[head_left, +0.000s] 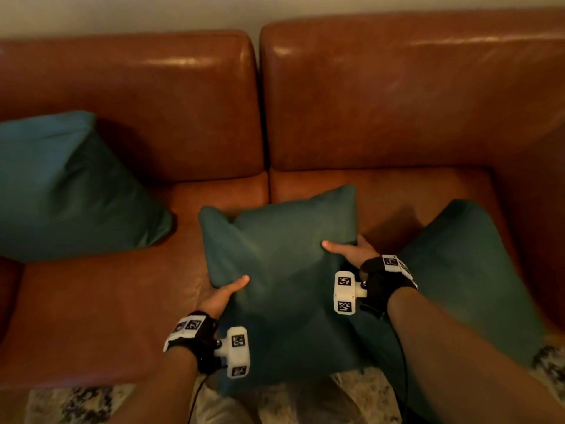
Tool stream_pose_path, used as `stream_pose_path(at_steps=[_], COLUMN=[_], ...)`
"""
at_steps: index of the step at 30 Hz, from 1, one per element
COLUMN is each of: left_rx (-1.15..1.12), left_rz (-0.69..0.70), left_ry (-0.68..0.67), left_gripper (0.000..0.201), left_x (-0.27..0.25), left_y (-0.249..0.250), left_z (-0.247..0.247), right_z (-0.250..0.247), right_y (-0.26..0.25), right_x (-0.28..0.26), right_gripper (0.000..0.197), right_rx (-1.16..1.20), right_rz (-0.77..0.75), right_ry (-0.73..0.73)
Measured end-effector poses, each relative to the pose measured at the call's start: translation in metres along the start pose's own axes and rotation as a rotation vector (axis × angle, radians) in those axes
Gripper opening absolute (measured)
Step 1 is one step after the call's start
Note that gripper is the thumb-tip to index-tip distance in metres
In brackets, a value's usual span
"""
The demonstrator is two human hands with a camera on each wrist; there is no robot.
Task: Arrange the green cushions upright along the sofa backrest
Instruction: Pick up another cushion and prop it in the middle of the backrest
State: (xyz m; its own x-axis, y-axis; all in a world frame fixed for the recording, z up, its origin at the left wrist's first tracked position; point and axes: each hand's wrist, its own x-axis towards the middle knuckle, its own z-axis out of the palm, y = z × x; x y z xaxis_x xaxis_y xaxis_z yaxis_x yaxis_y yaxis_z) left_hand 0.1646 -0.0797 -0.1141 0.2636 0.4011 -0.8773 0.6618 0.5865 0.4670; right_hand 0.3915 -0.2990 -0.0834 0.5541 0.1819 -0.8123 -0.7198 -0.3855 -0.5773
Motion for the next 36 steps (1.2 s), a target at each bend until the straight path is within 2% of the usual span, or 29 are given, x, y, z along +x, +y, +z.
stream_pose_path(at_steps=[2, 4, 6, 7, 9, 12, 14, 16, 18, 21, 25, 28, 30, 33, 36], left_rx=[-0.034, -0.05, -0.07, -0.086, -0.132, -0.235, -0.271, -0.223, -0.156, -0.115, -0.118, -0.131, -0.141, -0.103, -0.054], left_rz=[0.061, 0.221, 0.346, 0.386, 0.454, 0.484, 0.477, 0.43, 0.384, 0.372, 0.352, 0.402, 0.449, 0.486, 0.467], left_ry=[-0.009, 0.009, 0.017, 0.017, 0.015, -0.047, -0.104, -0.112, -0.045, -0.009, -0.06, -0.02, -0.002, 0.015, 0.035], left_gripper=[0.094, 0.077, 0.085, 0.092, 0.094, 0.079, 0.075, 0.084, 0.102, 0.114, 0.091, 0.096, 0.09, 0.074, 0.083], left_x=[0.0, -0.008, -0.011, -0.013, -0.008, -0.005, 0.0, 0.004, 0.015, 0.027, 0.018, 0.013, 0.013, 0.02, 0.025], left_y=[0.032, 0.073, 0.112, 0.128, 0.149, 0.171, 0.177, 0.175, 0.172, 0.177, 0.182, 0.174, 0.174, 0.183, 0.19], left_z=[0.002, 0.004, 0.005, 0.005, 0.004, -0.002, -0.003, 0.0, 0.003, 0.006, 0.005, 0.001, -0.001, -0.001, 0.001], right_z=[0.007, 0.014, 0.02, 0.021, 0.023, 0.021, 0.021, 0.026, 0.033, 0.042, 0.049, 0.05, 0.051, 0.055, 0.06], right_y=[-0.023, -0.048, -0.073, -0.086, -0.108, -0.123, -0.12, -0.112, -0.104, -0.104, -0.11, -0.108, -0.107, -0.114, -0.117], right_x=[0.0, 0.002, 0.004, 0.004, 0.003, 0.004, 0.008, 0.013, 0.021, 0.031, 0.024, 0.015, 0.016, 0.022, 0.028], right_gripper=[0.072, 0.086, 0.087, 0.091, 0.103, 0.114, 0.122, 0.139, 0.149, 0.147, 0.126, 0.096, 0.091, 0.101, 0.132], right_rx=[0.046, 0.094, 0.142, 0.162, 0.169, 0.117, 0.058, 0.0, -0.008, 0.053, 0.132, 0.145, 0.128, 0.095, 0.119], right_rz=[-0.072, -0.139, -0.219, -0.252, -0.326, -0.386, -0.359, -0.278, -0.23, -0.211, -0.193, -0.263, -0.324, -0.32, -0.27], right_ry=[-0.011, 0.003, 0.01, 0.003, -0.012, -0.022, -0.037, -0.027, -0.018, 0.01, -0.029, -0.031, -0.022, -0.026, -0.022])
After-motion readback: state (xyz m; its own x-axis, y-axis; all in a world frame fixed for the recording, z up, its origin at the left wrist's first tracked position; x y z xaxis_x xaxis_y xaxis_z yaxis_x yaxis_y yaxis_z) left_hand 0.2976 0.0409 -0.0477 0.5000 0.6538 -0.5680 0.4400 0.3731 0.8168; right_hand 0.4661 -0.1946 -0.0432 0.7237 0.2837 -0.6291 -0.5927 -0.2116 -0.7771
